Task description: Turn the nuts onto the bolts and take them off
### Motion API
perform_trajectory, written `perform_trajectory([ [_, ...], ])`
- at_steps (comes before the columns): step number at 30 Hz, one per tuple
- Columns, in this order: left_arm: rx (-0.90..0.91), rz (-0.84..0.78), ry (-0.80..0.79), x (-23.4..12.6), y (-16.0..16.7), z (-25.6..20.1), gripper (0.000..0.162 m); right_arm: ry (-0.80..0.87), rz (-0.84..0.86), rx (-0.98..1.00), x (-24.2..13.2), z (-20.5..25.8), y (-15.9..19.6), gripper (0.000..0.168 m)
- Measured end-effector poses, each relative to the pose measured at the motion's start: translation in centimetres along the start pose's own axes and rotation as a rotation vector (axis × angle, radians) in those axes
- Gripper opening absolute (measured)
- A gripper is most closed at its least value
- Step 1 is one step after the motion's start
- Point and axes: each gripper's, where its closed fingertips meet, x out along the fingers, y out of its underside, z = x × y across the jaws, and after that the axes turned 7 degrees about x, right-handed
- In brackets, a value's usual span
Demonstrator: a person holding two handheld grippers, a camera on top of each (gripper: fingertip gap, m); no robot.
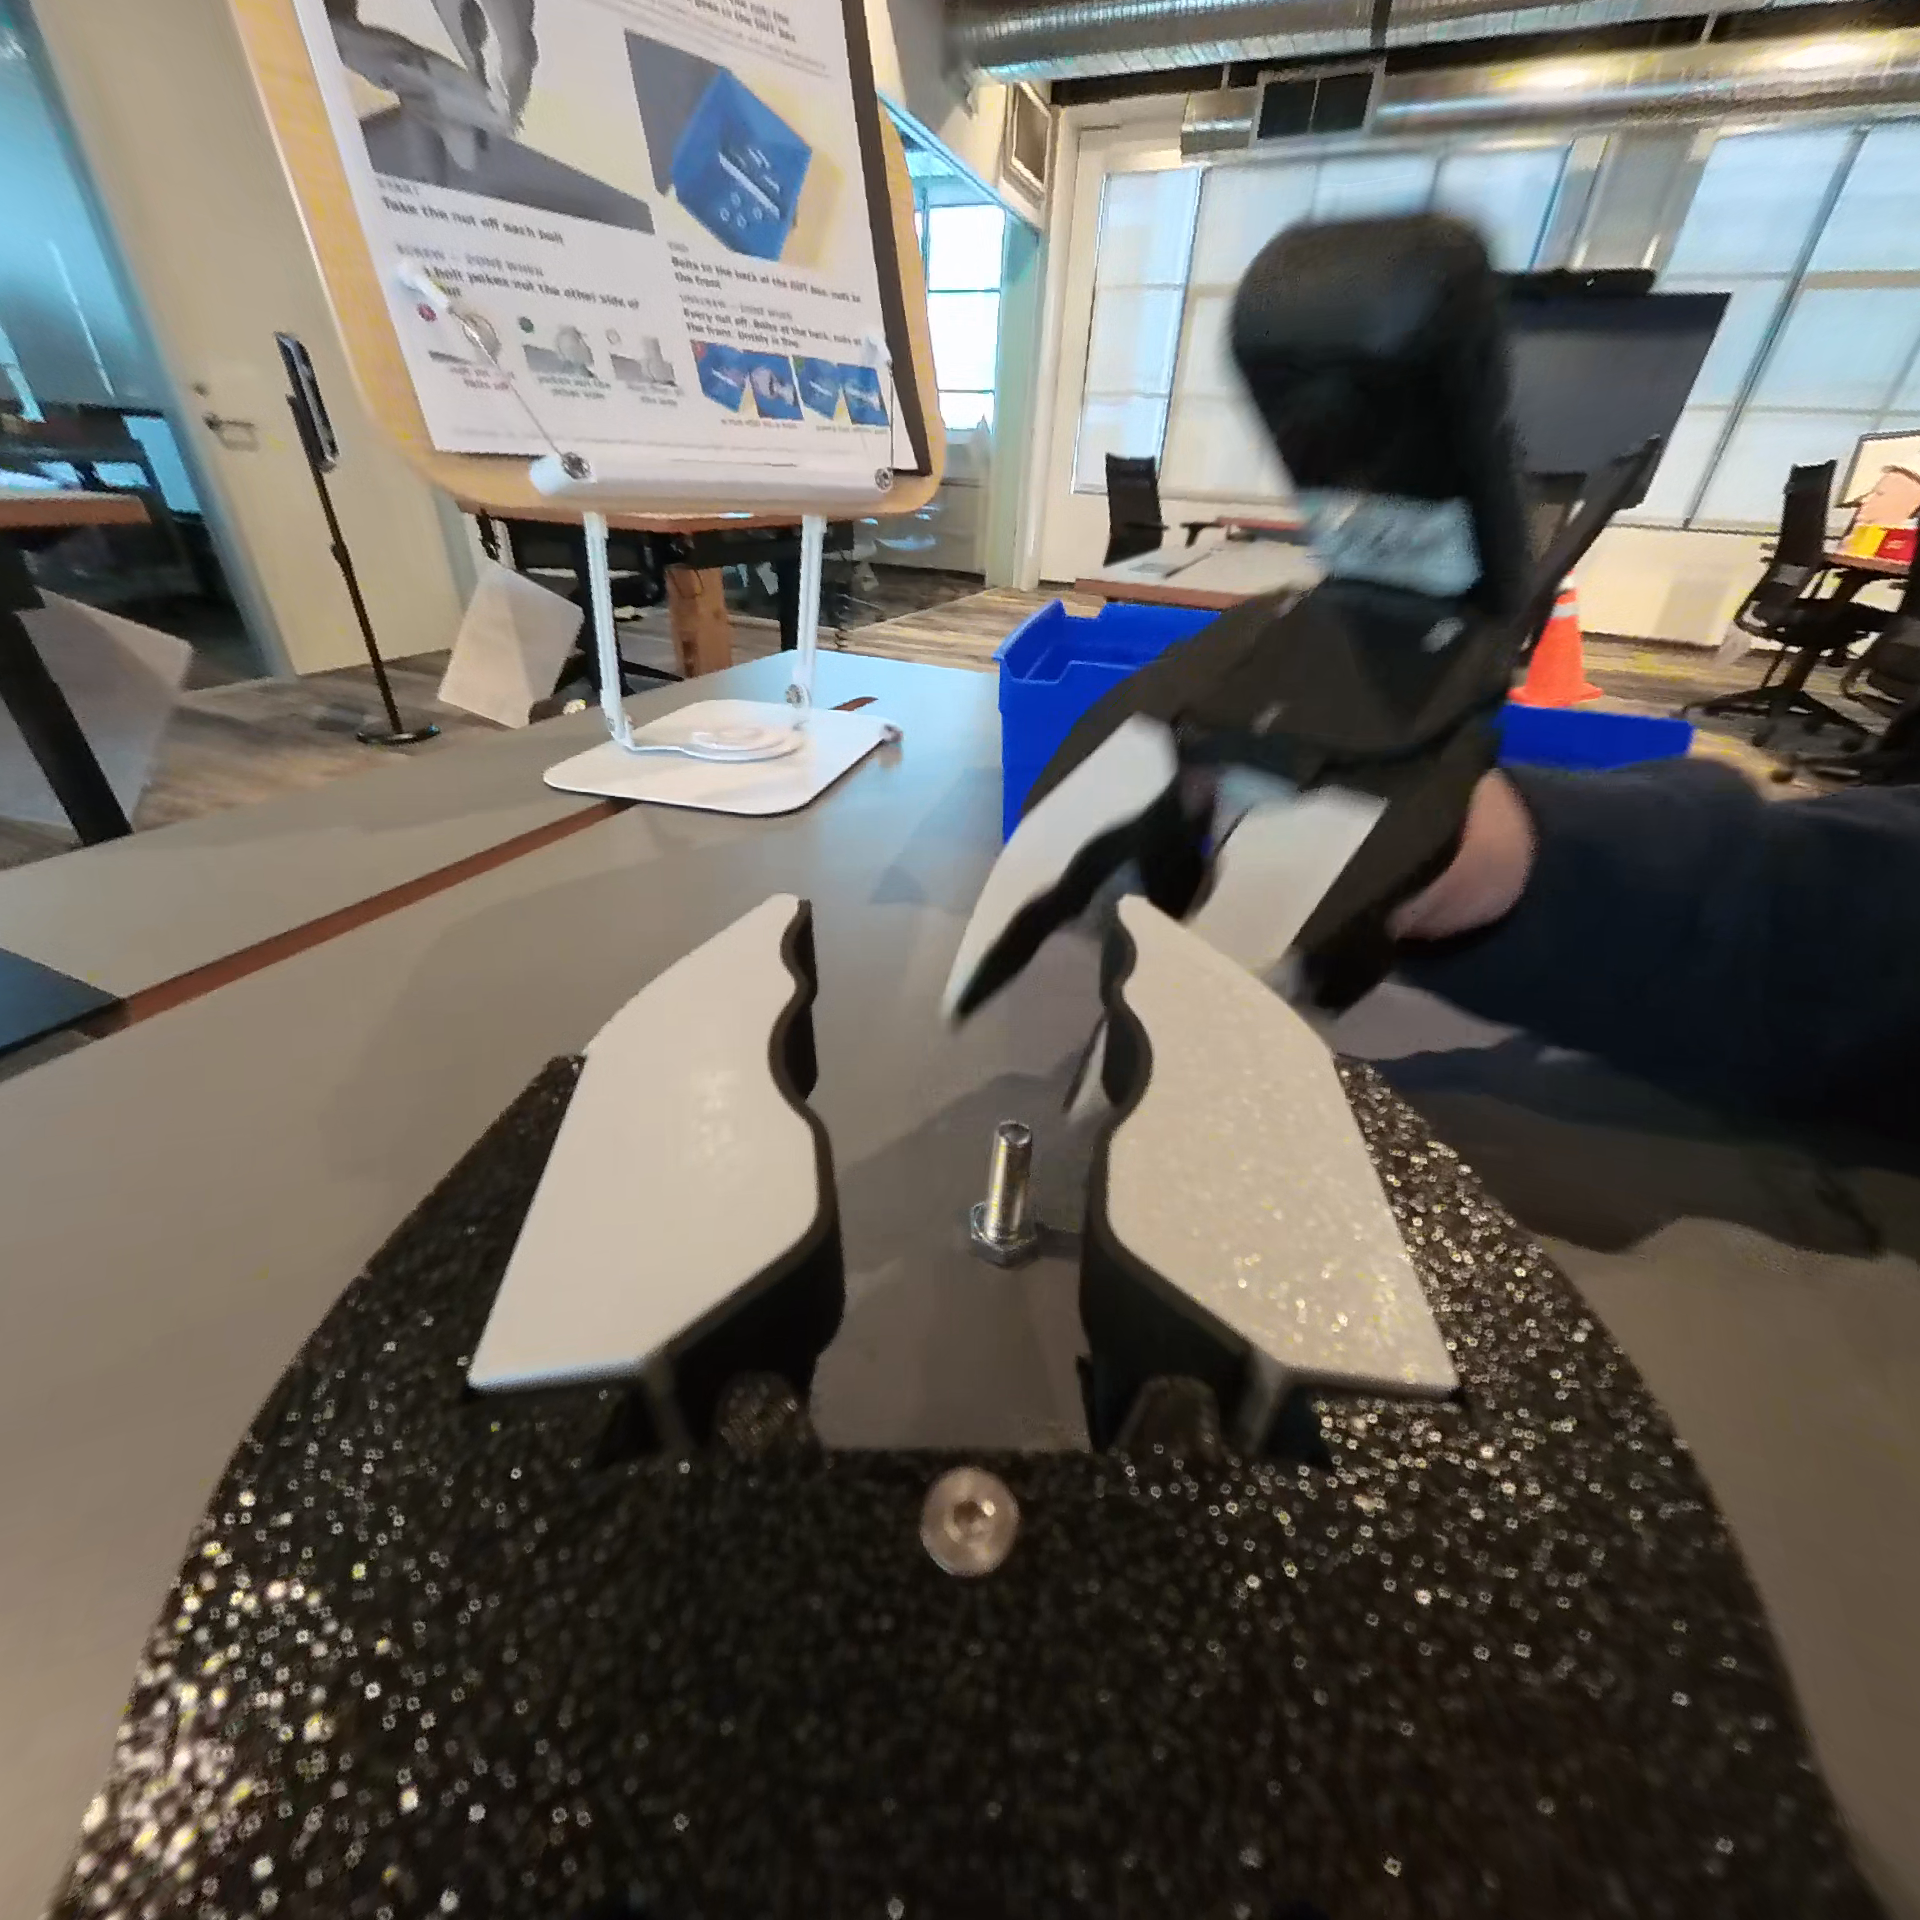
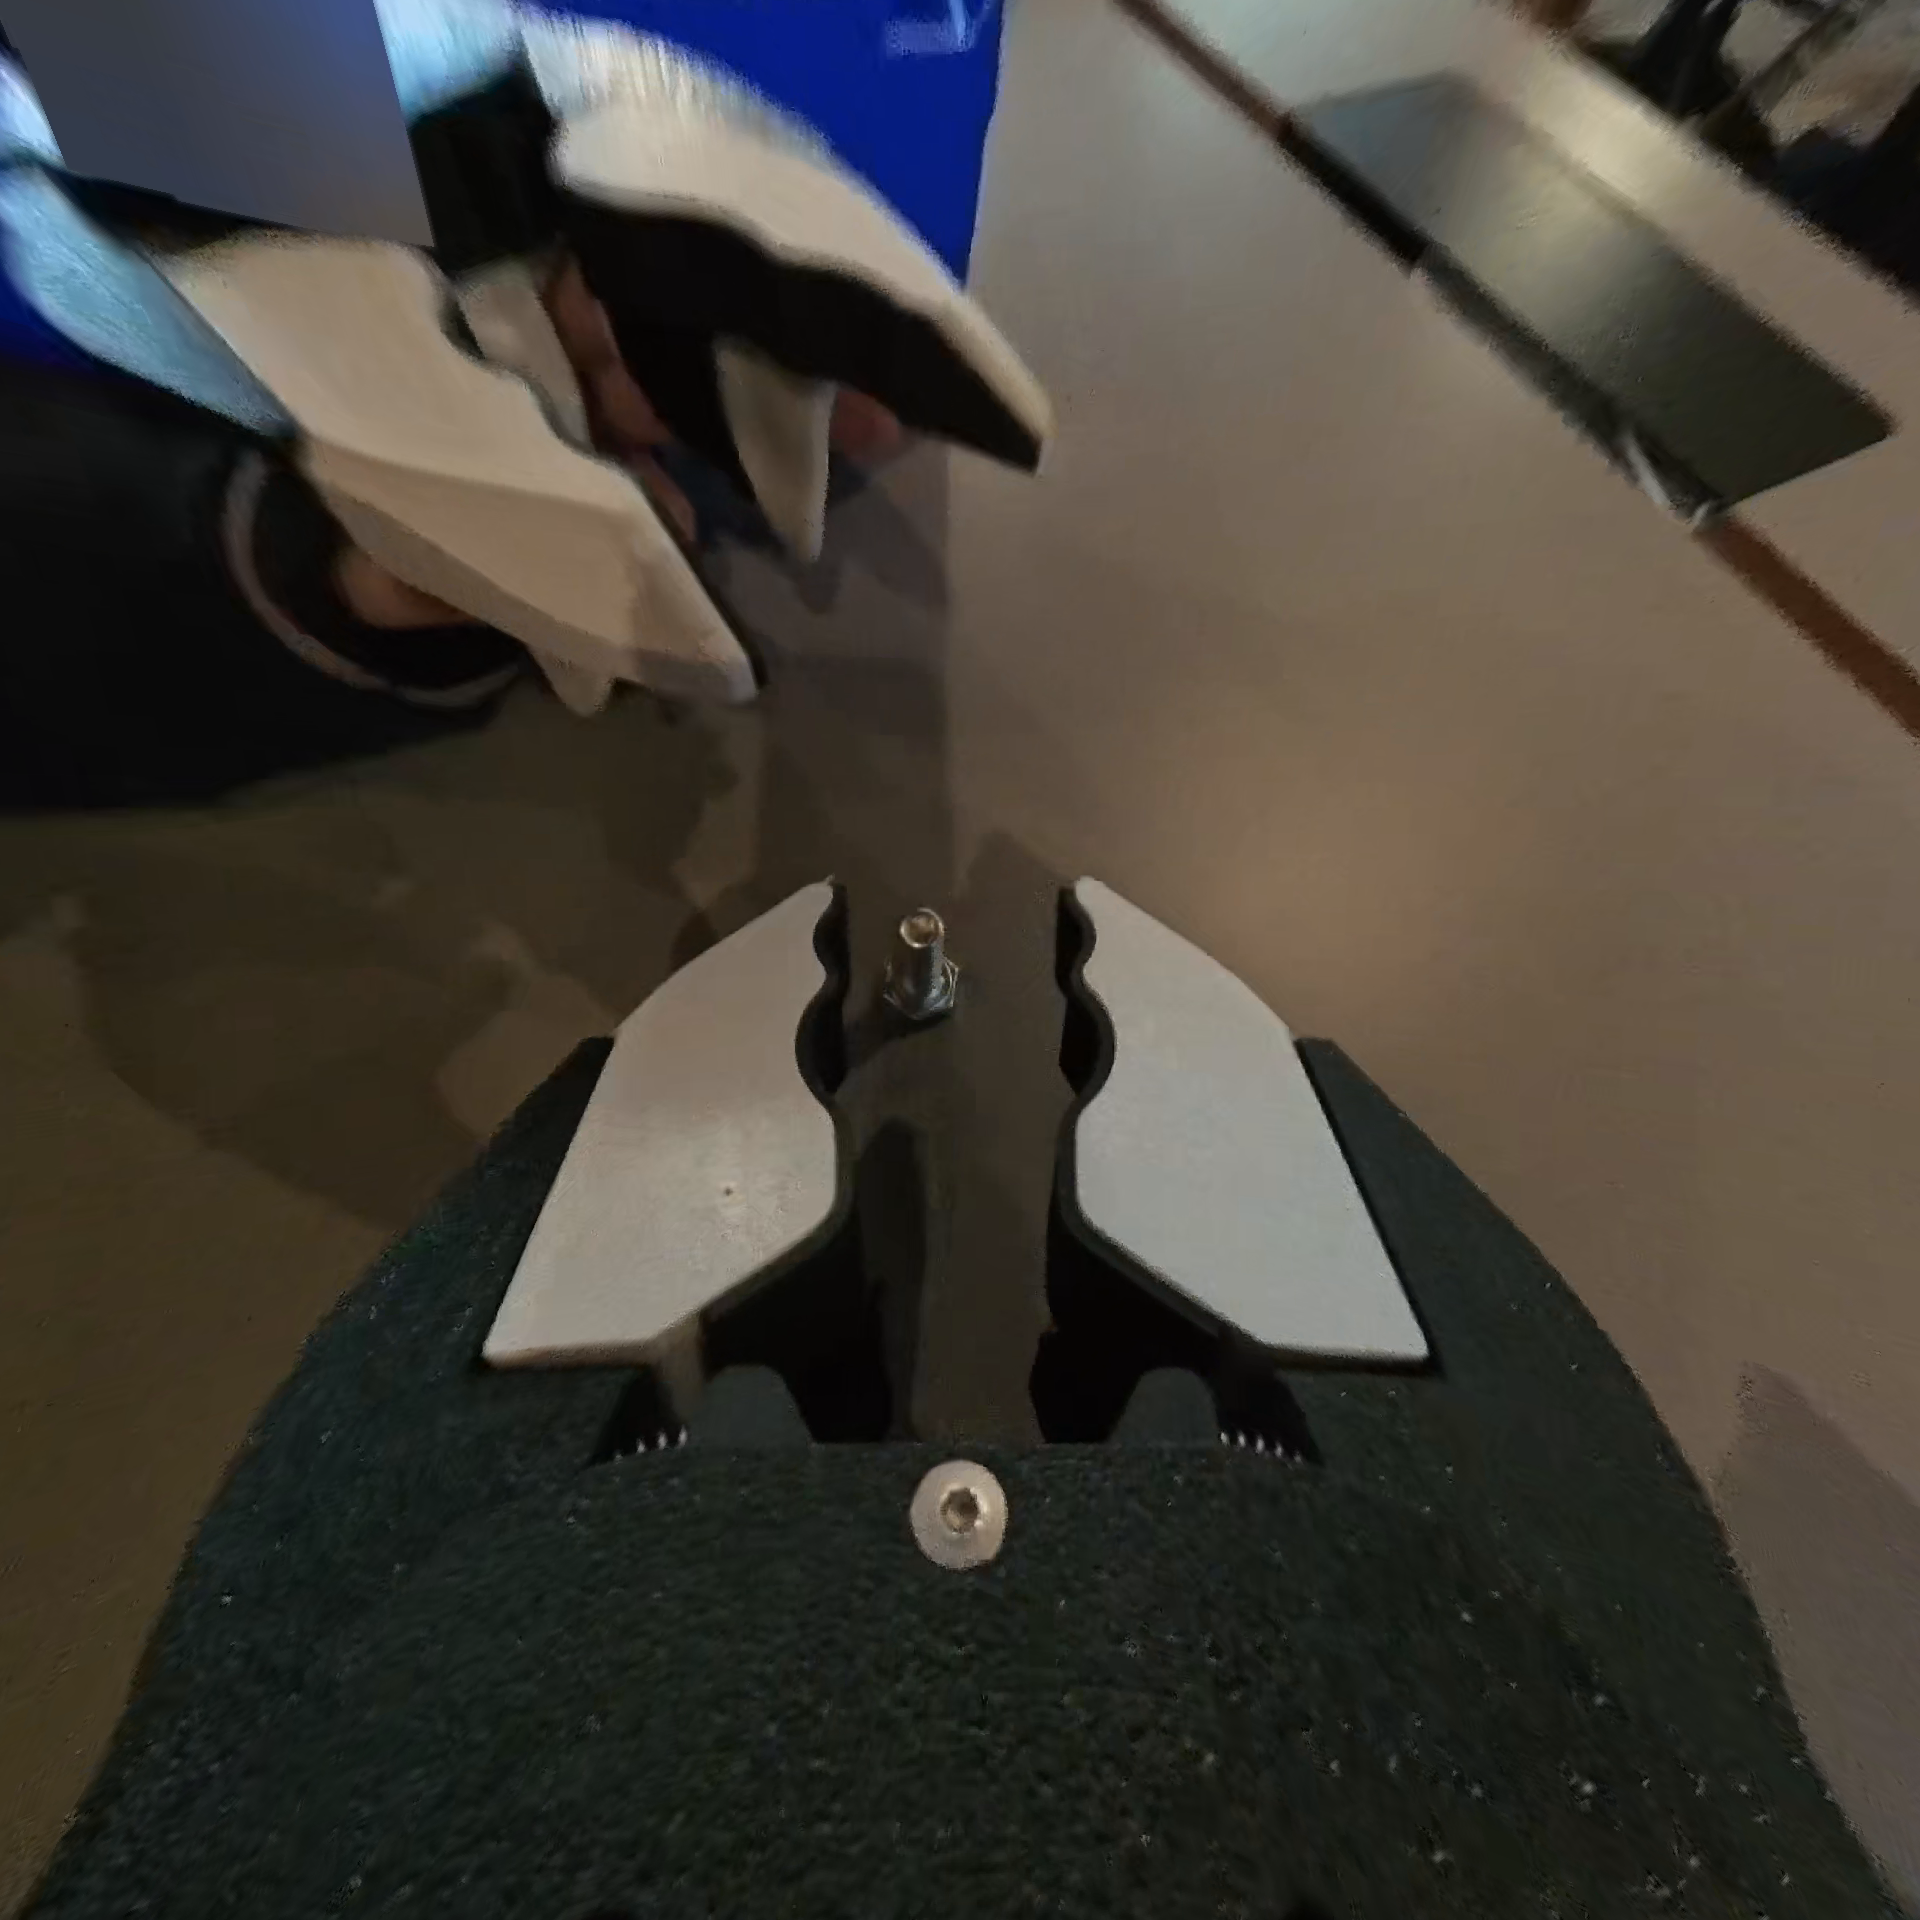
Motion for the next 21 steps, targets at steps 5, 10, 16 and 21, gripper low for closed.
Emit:
perform_trajectory([
  [5, 0.005, -0.029, -0.026, -0.3, -0.3, 0.4, 0.052, 0.273, -0.162, -0.023, -10.2, -3.7, -4.3, 0.028],
  [10, -0.019, -0.029, -0.022, -0.2, -0.1, 0.5, 0.051, 0.645, -0.018, 0.133, -21.2, -17.4, -2.7, 0.022],
  [16, -0.008, -0.019, -0.015, -0.1, 0.0, 0.4, 0.050, 0.597, 0.379, 0.427, -21.3, -28.7, 4.6, 0.029],
  [21, 0.008, -0.002, -0.004, 0.0, 0.2, 0.1, 0.049, 0.600, 0.584, 0.477, -19.4, -32.7, 7.9, 0.028],
])
